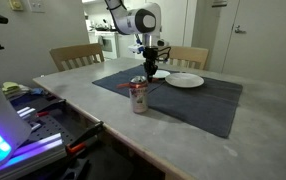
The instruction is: Put the straw in the drink can
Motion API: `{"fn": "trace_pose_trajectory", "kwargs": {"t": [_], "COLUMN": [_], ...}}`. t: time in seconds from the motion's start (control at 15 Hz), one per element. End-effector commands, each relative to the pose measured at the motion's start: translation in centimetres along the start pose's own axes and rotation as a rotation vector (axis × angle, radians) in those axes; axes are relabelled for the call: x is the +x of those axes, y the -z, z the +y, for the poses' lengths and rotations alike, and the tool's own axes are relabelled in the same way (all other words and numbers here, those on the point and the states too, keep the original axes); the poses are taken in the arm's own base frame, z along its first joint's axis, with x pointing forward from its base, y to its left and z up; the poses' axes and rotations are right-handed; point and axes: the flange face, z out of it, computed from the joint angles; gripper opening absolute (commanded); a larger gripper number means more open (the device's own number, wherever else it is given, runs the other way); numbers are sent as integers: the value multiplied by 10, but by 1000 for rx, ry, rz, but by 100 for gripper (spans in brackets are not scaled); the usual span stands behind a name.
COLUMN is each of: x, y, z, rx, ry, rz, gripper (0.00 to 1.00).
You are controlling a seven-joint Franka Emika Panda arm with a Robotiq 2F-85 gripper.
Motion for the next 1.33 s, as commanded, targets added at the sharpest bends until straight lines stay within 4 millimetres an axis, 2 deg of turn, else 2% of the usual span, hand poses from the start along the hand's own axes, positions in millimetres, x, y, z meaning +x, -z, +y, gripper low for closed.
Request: {"fn": "trace_pose_trajectory", "kwargs": {"t": [0.0, 0.6, 1.07, 1.27], "x": [-8, -28, -24, -25], "y": [19, 58, 90, 109], "z": [-3, -16, 30, 42], "rx": [-53, -211, -329, -373], "ry": [-38, -248, -525, -621], "rz": [50, 221, 310, 359], "gripper": [2, 2, 2, 2]}}
